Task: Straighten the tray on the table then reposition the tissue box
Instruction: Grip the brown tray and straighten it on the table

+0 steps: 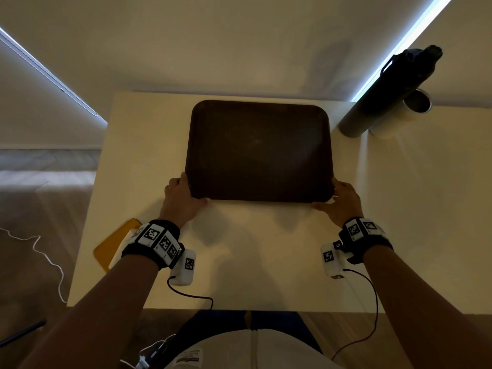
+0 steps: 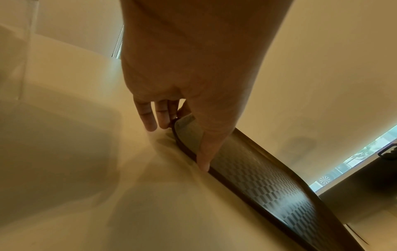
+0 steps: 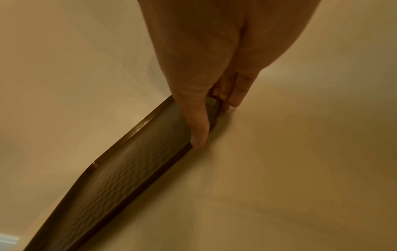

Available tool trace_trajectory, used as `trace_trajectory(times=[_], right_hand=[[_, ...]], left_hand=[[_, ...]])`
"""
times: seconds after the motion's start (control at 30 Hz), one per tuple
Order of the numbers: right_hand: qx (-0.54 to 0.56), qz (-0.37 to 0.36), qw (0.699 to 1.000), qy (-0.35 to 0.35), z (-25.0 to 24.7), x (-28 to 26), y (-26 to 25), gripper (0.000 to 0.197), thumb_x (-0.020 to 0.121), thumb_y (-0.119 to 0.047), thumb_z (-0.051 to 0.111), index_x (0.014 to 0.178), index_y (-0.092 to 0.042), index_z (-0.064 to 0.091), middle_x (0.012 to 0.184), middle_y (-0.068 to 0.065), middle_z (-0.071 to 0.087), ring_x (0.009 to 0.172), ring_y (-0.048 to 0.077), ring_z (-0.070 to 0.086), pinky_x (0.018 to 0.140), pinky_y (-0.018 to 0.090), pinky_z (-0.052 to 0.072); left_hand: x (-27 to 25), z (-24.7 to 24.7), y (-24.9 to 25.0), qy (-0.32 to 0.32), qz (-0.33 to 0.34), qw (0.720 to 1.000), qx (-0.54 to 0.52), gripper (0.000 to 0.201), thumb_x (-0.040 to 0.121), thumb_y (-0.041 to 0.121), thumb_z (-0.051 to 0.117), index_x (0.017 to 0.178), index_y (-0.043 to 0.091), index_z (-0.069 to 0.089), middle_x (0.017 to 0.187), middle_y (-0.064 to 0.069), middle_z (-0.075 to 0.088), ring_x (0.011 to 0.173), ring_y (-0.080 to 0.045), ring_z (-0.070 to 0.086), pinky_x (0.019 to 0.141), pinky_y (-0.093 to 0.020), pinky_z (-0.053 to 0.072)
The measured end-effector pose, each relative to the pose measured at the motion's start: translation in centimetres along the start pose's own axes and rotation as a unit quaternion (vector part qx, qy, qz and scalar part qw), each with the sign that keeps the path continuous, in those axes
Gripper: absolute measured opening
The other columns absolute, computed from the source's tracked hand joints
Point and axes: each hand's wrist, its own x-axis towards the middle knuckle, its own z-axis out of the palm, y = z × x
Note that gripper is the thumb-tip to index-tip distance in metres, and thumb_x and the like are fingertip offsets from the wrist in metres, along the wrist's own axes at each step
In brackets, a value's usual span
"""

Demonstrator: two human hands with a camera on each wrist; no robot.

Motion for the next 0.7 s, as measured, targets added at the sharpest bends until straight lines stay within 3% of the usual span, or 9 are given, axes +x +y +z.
trace_trajectory(times=[0.23, 0.3, 0.37, 0.47, 0.6, 0.7], right_hand=[[-0.003, 0.005, 1.0, -0.008, -0.2, -0.2, -0.3, 0.088, 0.066, -0.03, 0.087, 0.141, -0.02, 0.042, 0.135, 0.012, 0.047, 0.118, 0.032, 0.053, 0.099, 0.04, 0.045], [-0.008, 0.002, 1.0, -0.002, -0.4, -0.5, -0.6, 0.09, 0.067, -0.03, 0.086, 0.143, -0.021, 0.039, 0.144, 0.011, 0.037, 0.128, 0.033, 0.044, 0.105, 0.041, 0.039], [-0.015, -0.013, 0.999, 0.029, -0.7, -1.0, -1.3, 0.089, 0.07, -0.033, 0.083, 0.145, -0.026, 0.035, 0.154, 0.006, 0.022, 0.14, 0.031, 0.026, 0.112, 0.046, 0.03], [-0.012, -0.082, 0.995, 0.051, -0.9, -2.1, -3.7, 0.081, 0.076, -0.039, 0.077, 0.144, -0.028, 0.035, 0.154, -0.001, 0.017, 0.142, 0.027, 0.015, 0.114, 0.049, 0.027], [-0.02, -0.235, 0.972, 0.009, 0.7, -4.3, -8.5, 0.068, 0.08, -0.038, 0.073, 0.139, -0.025, 0.043, 0.149, 0.005, 0.03, 0.137, 0.024, 0.027, 0.111, 0.042, 0.029], [-0.002, -0.344, 0.938, -0.047, 2.9, -6.6, -12.3, 0.059, 0.083, -0.037, 0.07, 0.135, -0.021, 0.049, 0.144, 0.005, 0.037, 0.135, 0.02, 0.033, 0.111, 0.037, 0.031]], left_hand=[[-0.1, -0.2, 0.1, -0.003, 0.006, 1.0, 0.0, 0.095, 0.074, 0.04, 0.082, 0.15, 0.016, 0.029, 0.144, -0.019, 0.039, 0.136, -0.04, 0.033, 0.107, -0.054, 0.038], [-0.5, -0.5, 0.2, 0.002, 0.011, 1.0, -0.003, 0.1, 0.075, 0.044, 0.081, 0.153, 0.019, 0.023, 0.147, -0.018, 0.036, 0.137, -0.04, 0.031, 0.108, -0.055, 0.037], [-1.5, -1.0, 0.5, 0.022, 0.035, 0.999, -0.015, 0.1, 0.078, 0.046, 0.077, 0.156, 0.021, 0.019, 0.151, -0.017, 0.033, 0.14, -0.039, 0.029, 0.109, -0.055, 0.035], [-3.8, -2.5, 0.5, 0.071, 0.085, 0.993, -0.043, 0.093, 0.085, 0.046, 0.072, 0.157, 0.018, 0.02, 0.154, -0.015, 0.031, 0.142, -0.035, 0.028, 0.112, -0.05, 0.031], [-7.8, -4.2, -1.8, 0.144, 0.137, 0.977, -0.082, 0.082, 0.086, 0.045, 0.071, 0.153, 0.018, 0.033, 0.148, -0.012, 0.041, 0.136, -0.031, 0.041, 0.111, -0.047, 0.038], [-11.7, -5.2, -5.0, 0.189, 0.143, 0.968, -0.077, 0.072, 0.087, 0.041, 0.071, 0.148, 0.02, 0.04, 0.145, -0.009, 0.044, 0.133, -0.026, 0.043, 0.106, -0.035, 0.037]])
